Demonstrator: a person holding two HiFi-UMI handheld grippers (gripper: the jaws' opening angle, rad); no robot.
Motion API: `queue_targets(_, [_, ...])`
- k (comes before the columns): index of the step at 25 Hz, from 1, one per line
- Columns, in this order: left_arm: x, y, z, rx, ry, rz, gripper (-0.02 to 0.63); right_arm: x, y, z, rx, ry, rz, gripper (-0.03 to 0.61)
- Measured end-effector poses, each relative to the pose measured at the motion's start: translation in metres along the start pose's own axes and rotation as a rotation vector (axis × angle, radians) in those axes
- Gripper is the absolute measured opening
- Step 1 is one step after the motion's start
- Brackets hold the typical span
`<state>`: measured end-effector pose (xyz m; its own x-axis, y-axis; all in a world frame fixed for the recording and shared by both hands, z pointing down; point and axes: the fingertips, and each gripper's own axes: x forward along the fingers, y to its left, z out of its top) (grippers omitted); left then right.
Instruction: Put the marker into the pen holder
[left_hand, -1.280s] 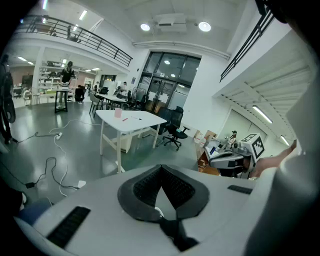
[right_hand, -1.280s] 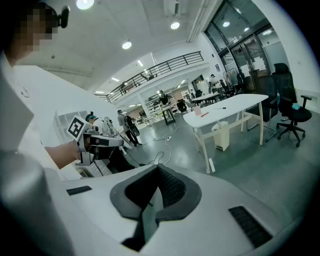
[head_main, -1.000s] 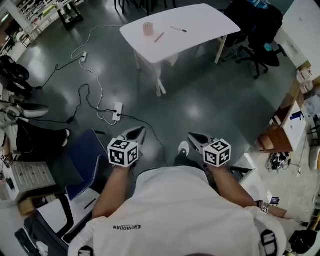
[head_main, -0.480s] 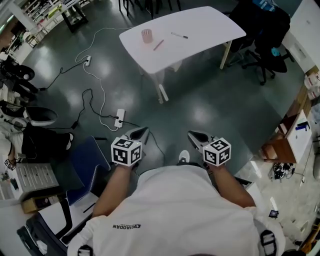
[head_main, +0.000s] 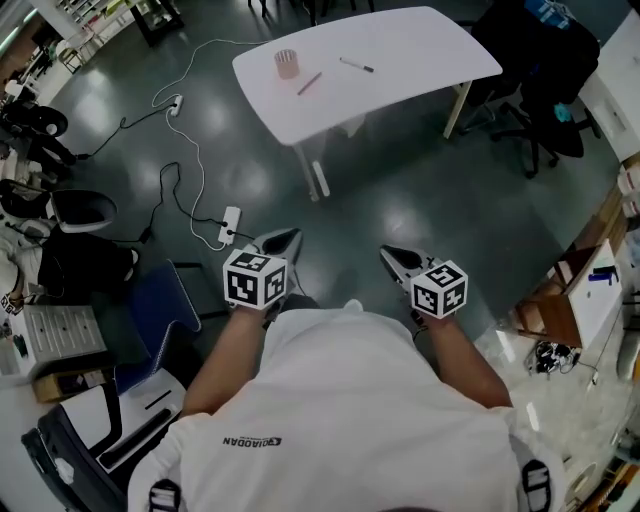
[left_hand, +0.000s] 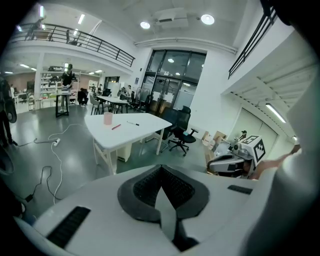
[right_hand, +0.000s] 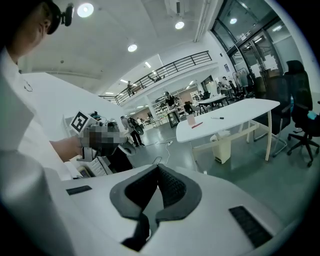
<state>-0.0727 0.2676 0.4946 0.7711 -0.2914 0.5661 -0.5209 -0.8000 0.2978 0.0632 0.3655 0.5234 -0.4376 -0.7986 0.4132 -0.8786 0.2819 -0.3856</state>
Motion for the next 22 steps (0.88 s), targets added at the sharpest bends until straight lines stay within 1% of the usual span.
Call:
queue_targets(2, [0.007,-0.009,0.003,0.022,0.012,-0.014,0.026,-0.002,-0.010,0.003,0.010,-0.007,-0.007,0.020])
queue_targets(4, [0.010,-0.009,0.002,0.033,0.028,-0.010,0.026,-0.003,-0.014,0.005,0.024,-0.018,-0.008,0.019])
queue_targets(8, [0.022,0.004,0.000,-0.001,0.053,0.016,0.026,0.003,-0.026,0.001,0.060,-0.019,-0.007,0.020])
queue_targets(12, [0.038,0.012,0.006,0.003,0.070,-0.001,0.026,0.011,-0.034,0.001,0.070,-0.005,-0.015,0.020])
queue_targets(15, [0.057,0.016,0.022,0.016,0.066,-0.032,0.026,0.017,-0.050,0.005,0.087,0.003,-0.040,0.020])
queue_targets(18, [0.077,0.030,0.042,0.027,0.056,-0.053,0.026,0.033,-0.064,0.019,0.089,0.003,-0.058,0.020])
queue_targets(22, [0.107,0.059,0.063,0.004,0.059,-0.056,0.026,0.057,-0.091,0.042,0.083,0.021,-0.076,0.020])
